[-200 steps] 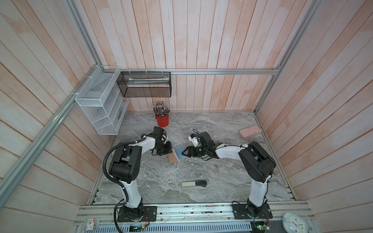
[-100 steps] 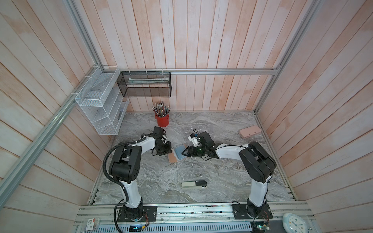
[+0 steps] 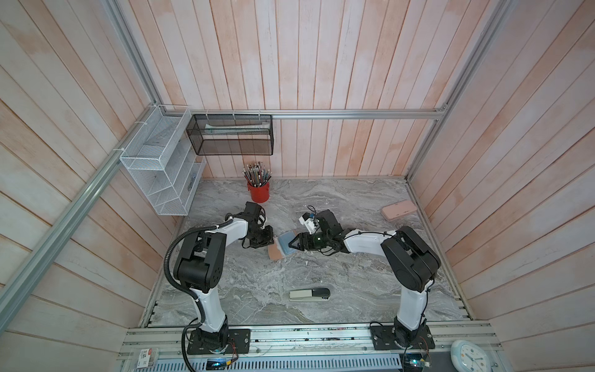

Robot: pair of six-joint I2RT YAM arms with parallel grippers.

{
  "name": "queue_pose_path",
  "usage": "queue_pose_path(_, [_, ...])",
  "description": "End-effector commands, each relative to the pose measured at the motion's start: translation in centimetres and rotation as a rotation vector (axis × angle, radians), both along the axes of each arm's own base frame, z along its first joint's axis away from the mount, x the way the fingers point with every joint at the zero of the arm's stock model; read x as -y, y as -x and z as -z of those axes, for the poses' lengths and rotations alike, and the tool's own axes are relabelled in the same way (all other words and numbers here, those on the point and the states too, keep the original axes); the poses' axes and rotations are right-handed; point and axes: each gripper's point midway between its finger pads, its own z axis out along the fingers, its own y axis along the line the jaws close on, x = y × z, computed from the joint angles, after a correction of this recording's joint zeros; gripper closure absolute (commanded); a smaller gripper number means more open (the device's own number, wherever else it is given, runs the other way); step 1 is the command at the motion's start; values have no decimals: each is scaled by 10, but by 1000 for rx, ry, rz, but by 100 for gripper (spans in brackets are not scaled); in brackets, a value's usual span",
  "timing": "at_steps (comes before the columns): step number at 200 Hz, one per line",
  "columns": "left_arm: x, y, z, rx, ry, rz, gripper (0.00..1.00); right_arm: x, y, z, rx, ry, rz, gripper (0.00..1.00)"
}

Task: Take the credit cards out of the card holder
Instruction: Open the card holder at the center of the table.

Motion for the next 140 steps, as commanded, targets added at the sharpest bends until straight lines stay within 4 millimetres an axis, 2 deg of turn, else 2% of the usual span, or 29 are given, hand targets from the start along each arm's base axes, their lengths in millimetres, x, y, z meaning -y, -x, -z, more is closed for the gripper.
queue_pose_path(1, [-9,1,8,-11,-58,3,100,-2,-2,5,-1,5,-8,36])
queue_pose_path(140, [-10,2,9,-15,-65,1,100,9,-6,32,-16,71,21,36])
